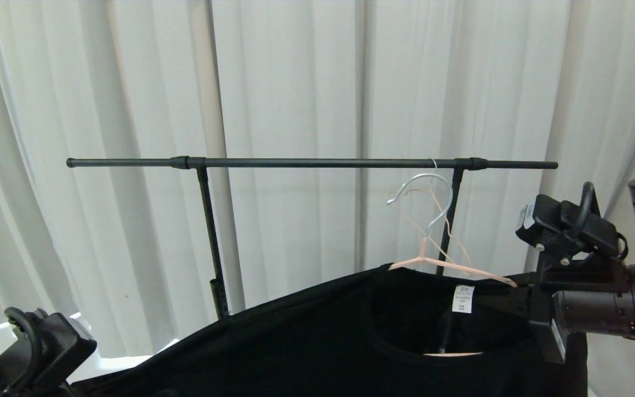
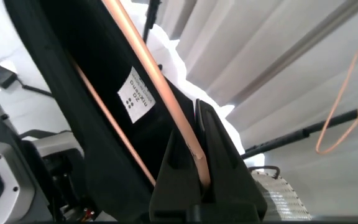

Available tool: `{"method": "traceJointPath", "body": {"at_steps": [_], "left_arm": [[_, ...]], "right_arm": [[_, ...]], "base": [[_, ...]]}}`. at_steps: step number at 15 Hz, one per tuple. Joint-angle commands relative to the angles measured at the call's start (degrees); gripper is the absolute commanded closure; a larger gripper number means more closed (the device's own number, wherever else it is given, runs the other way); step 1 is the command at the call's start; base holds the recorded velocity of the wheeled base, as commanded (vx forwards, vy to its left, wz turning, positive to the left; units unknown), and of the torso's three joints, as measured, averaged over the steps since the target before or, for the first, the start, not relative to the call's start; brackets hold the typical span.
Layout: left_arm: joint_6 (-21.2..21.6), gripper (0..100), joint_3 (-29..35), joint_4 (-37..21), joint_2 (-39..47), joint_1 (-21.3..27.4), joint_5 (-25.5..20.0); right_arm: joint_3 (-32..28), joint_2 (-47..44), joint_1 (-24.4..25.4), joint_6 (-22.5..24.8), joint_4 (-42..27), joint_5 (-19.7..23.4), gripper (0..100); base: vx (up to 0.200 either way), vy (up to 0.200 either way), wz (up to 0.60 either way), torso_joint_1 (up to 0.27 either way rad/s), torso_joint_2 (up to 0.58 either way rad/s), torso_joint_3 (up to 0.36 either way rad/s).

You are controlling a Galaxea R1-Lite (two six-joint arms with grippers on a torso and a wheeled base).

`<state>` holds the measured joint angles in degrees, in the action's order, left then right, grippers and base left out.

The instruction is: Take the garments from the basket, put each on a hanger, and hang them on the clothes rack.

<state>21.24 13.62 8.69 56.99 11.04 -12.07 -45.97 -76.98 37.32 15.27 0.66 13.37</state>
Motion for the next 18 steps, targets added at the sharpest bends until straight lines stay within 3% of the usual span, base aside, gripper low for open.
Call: {"method": "traceJointPath", "body": {"at_steps": [1, 2, 3, 8, 11, 14, 15, 16, 18], "left_arm": [[0.0, 100, 0.4, 0.0, -0.1, 0.3, -0.1], [-0.1, 100, 1.1, 0.0, -0.2, 1.1, -0.1], [-0.1, 0, 1.8, 0.0, -0.2, 1.3, -0.1], [-1.5, 0, 2.6, 0.0, -2.0, 1.3, -1.7], [-6.0, 0, 5.2, 0.0, -4.6, 1.5, -8.1], [-12.7, 0, 12.5, 0.0, -2.2, 2.9, -7.9], [-12.4, 0, 14.5, 0.0, 0.0, 2.9, -5.9], [-11.0, 0, 15.3, 0.0, 1.6, 3.1, -3.1], [-4.9, 0, 15.6, 0.0, 4.8, 3.5, 2.0]], "right_arm": [[-0.1, -0.2, -0.1, 0.0, 0.0, -0.9, 100], [-0.1, -0.2, -0.1, 0.0, 0.0, -1.5, 100], [-0.1, -0.2, -0.1, 0.0, 0.0, -1.7, 100], [0.0, -0.3, -3.0, 0.0, 0.0, -4.0, 100], [0.1, -0.4, -6.7, 0.0, -1.3, -7.6, 100], [0.0, -1.2, -8.5, -0.3, -4.3, -14.0, 100], [0.0, -1.7, -8.6, -0.5, -4.7, -15.8, 100], [-0.1, -3.1, -8.8, -1.5, -4.7, -20.6, 100], [-0.6, -5.1, -8.8, -3.6, -4.7, -25.4, 100]], "base": [[0.0, 0.0, 0.0, 0.0, 0.0, 0.0], [0.0, 0.0, 0.0, 0.0, 0.0, 0.0], [0.0, 0.0, 0.0, 0.0, 0.0, 0.0], [0.0, 0.0, 0.0, 0.0, 0.0, 0.0], [0.0, 0.0, 0.0, 0.0, 0.0, 0.0], [0.0, 0.0, 0.0, 0.0, 0.0, 0.0], [0.0, 0.0, 0.0, 0.0, 0.0, 0.0], [0.0, 0.0, 0.0, 0.0, 0.0, 0.0], [0.0, 0.0, 0.0, 0.0, 0.0, 0.0]]}}
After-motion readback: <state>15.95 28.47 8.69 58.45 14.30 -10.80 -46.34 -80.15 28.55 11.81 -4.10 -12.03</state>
